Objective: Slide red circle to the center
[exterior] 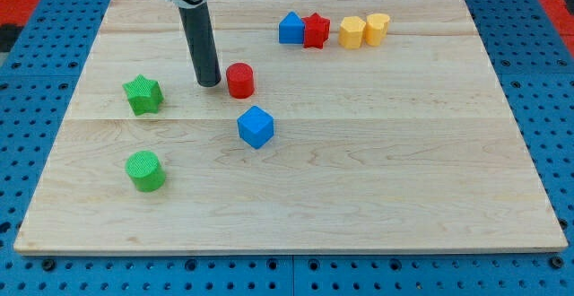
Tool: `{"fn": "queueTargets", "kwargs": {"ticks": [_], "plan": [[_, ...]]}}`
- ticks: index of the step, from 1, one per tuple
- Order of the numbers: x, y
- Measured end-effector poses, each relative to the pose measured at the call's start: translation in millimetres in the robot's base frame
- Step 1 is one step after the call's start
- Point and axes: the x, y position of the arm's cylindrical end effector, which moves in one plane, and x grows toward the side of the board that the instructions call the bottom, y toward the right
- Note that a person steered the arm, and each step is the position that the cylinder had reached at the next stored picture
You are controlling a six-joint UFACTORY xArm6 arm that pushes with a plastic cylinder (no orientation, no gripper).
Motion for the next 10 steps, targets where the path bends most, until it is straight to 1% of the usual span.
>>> {"fn": "queueTargets", "kwargs": {"ticks": [1, 2, 3, 4, 5, 7, 8, 10], "plan": [[-32.7, 13.1], [-51.2, 19.8], [-51.2, 19.8], [-14.9, 14.7], [-4.7, 13.5], [-0.1, 13.5], [-3.8, 30.6], [-2.6, 26.8]]}}
